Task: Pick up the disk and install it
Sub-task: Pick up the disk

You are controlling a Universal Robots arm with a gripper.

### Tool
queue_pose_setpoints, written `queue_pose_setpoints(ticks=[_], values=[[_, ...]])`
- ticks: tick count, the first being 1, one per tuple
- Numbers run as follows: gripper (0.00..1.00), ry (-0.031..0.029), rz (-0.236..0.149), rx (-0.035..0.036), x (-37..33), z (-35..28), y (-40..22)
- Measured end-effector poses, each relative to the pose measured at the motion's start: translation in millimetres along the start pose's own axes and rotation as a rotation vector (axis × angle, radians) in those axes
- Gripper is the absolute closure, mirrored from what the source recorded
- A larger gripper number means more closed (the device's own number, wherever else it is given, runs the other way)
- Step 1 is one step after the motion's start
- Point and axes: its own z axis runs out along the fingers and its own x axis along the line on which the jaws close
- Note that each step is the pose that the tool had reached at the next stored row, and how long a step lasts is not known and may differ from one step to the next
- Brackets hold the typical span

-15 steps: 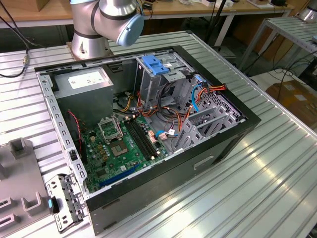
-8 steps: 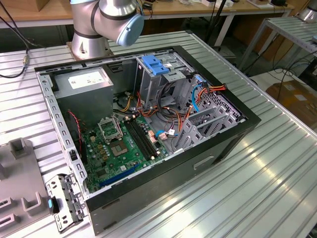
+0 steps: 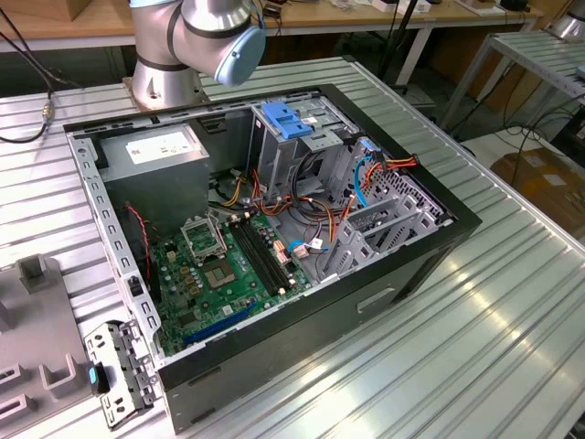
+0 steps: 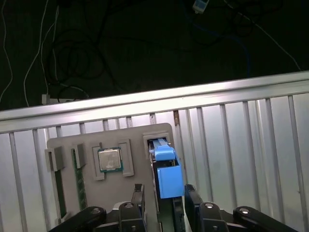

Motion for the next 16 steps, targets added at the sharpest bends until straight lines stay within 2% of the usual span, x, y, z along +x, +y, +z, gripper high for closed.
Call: queue_pose_setpoints(ticks=[1,2,11,16], values=[[0.54,-0.0093,0.000,-0.0009,0.2,0.1,1.8],[0.54,-0.0114,-0.001,-0.0009,0.5,0.3,3.4],[0.54,-0.0114,-0.001,-0.0009,0.8,7.6,4.8],[0.54,-0.0083,-0.001,-0.0009,1.9,12.0,5.4]])
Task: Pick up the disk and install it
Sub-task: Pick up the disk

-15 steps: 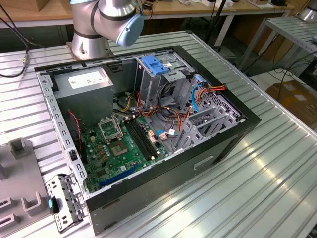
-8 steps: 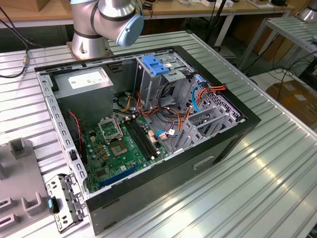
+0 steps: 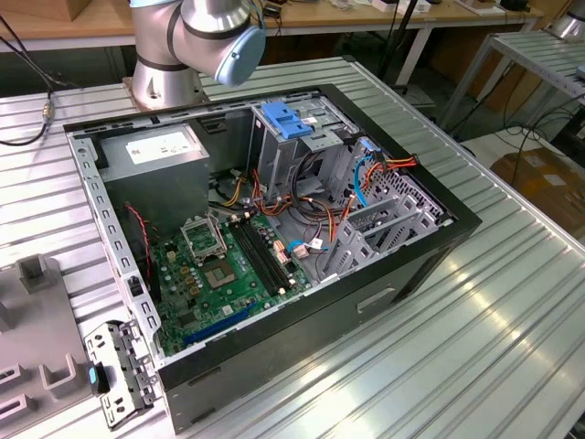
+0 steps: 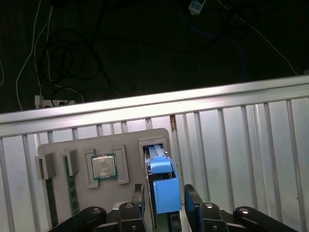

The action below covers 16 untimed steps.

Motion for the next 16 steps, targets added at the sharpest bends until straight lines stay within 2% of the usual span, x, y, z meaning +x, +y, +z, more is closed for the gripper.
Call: queue_pose_setpoints(ticks=[4,8,9,16], values=[[0.54,0.0005,-0.005,0.0002,2.6,7.7,0.4],[0.54,0.0010,-0.047,-0.0005,3.3,13.5,2.1],[0.54,0.0013,-0.060,-0.0008,3.3,14.4,2.6],[0.54,0.0012,-0.062,-0.0008,3.3,14.5,2.6]])
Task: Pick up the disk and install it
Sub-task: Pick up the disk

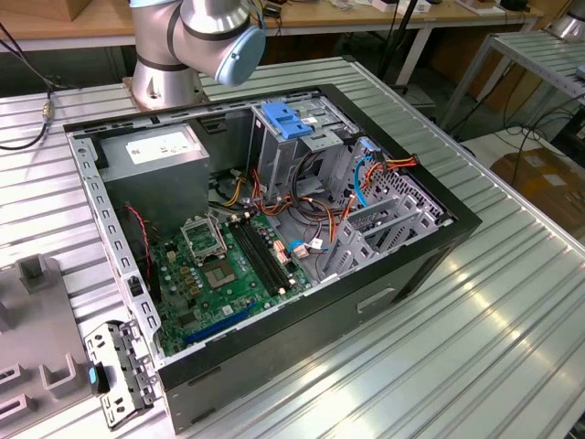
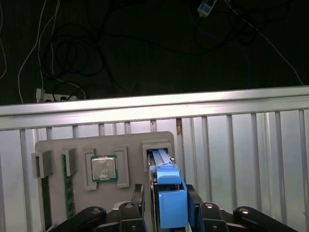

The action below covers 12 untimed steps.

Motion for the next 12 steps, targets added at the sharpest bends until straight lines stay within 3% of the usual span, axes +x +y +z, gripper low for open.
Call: queue_pose_setpoints(ticks=[8,12], values=[[0.54,0.0000,0.000,0.0000,0.0,0.1,0.0],[0.54,-0.0006,0.000,0.0009,0.1,6.5,0.0]])
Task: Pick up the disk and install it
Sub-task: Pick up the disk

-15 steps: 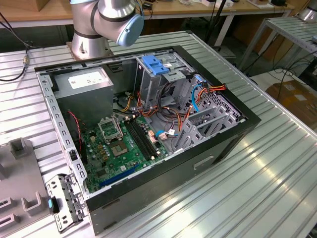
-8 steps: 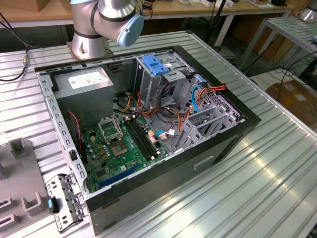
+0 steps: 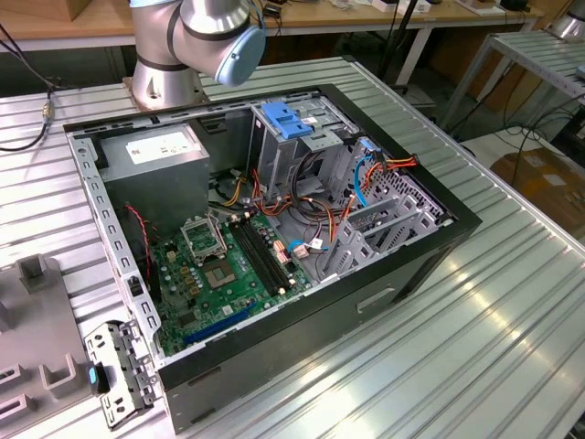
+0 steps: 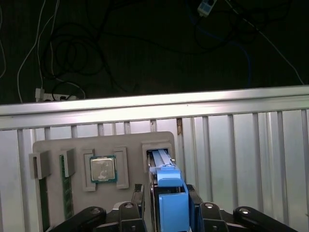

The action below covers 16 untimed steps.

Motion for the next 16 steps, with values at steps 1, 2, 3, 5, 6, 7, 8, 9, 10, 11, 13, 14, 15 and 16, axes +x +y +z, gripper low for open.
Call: queue_pose_setpoints(ticks=[1,2,3,5,6,7,8,9,10,11,13,14,15,16], values=[[0.54,0.0000,0.000,-0.0001,-0.4,0.6,0.1],[0.54,-0.0001,0.000,0.0000,-0.9,1.1,0.1],[0.54,-0.0001,0.000,0.0000,-1.1,1.4,0.1],[0.54,-0.0001,0.000,0.0000,-1.6,2.0,0.1],[0.54,0.0000,0.000,-0.0001,-1.9,2.1,0.1],[0.54,0.0000,0.000,-0.0002,-2.3,2.2,0.2],[0.54,0.0000,0.000,-0.0002,-2.8,2.4,0.2],[0.54,0.0000,0.000,-0.0002,-3.0,2.6,0.2],[0.54,0.0000,0.000,-0.0002,-3.0,2.8,0.2],[0.54,0.0000,0.000,-0.0002,-3.1,3.1,0.2],[0.54,-0.0001,0.000,0.0000,-3.1,4.0,0.2],[0.54,-0.0001,0.000,0.0000,-3.1,4.5,0.2],[0.54,-0.0001,0.000,0.0000,-3.1,5.1,0.2],[0.54,-0.0001,0.000,-0.0001,-3.0,6.7,0.2]])
